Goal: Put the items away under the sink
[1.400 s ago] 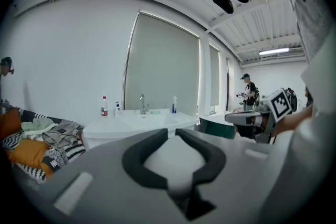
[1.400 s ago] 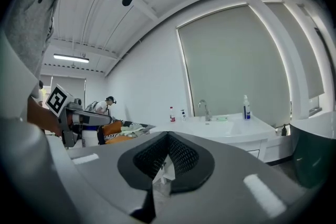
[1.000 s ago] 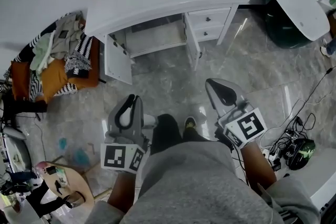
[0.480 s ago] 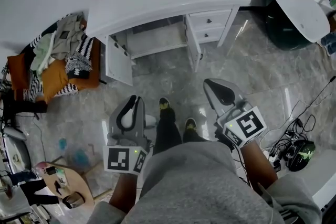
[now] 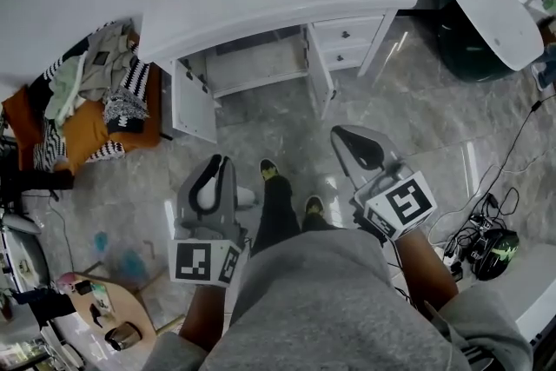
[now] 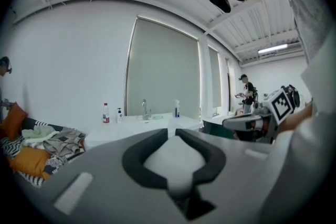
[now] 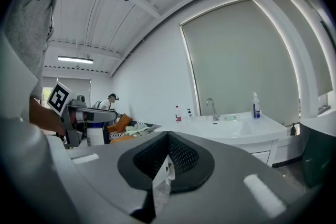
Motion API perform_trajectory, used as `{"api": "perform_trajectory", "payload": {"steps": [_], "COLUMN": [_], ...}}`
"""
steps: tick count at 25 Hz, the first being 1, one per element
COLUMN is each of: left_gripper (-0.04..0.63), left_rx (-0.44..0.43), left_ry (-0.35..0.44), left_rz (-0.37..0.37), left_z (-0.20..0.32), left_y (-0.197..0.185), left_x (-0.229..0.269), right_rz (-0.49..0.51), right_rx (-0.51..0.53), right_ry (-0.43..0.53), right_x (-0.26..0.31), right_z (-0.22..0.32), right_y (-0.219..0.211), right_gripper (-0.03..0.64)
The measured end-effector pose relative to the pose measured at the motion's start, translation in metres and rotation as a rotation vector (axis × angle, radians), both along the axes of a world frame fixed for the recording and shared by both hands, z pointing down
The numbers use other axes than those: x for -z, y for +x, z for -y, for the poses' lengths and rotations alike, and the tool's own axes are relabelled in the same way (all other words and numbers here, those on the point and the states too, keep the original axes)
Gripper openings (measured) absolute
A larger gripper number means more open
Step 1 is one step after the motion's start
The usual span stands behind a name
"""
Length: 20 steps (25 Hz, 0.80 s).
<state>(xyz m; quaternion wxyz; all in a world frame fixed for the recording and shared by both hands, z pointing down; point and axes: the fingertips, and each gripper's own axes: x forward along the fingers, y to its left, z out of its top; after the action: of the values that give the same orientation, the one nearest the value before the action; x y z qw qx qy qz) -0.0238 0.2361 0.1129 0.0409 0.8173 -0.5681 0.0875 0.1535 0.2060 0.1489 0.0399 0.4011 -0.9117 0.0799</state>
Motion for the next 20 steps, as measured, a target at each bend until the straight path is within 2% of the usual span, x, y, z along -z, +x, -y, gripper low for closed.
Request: {"api": "perform_trajectory", "payload": {"steps": [5, 20], "left_gripper": [0.052, 0.052], "left_rx": [-0.01, -0.041], "left_ry": [0.013, -0.034], "left_rz": [-0.005, -0.026], "left_z": [0.018, 0.11], "left_y": [-0.006, -0.049], "left_x": [0.0, -0.019], "right_rz": [-0.012, -0.054], "right_rx": [-0.001, -0.012], "right_ry": [-0.002, -0.058], "right_x": [-0.001, -0.012], "right_z": [0.013, 0.094], "right_y": [-0.007, -0.063], "right_gripper": [-0.006, -0.006]}}
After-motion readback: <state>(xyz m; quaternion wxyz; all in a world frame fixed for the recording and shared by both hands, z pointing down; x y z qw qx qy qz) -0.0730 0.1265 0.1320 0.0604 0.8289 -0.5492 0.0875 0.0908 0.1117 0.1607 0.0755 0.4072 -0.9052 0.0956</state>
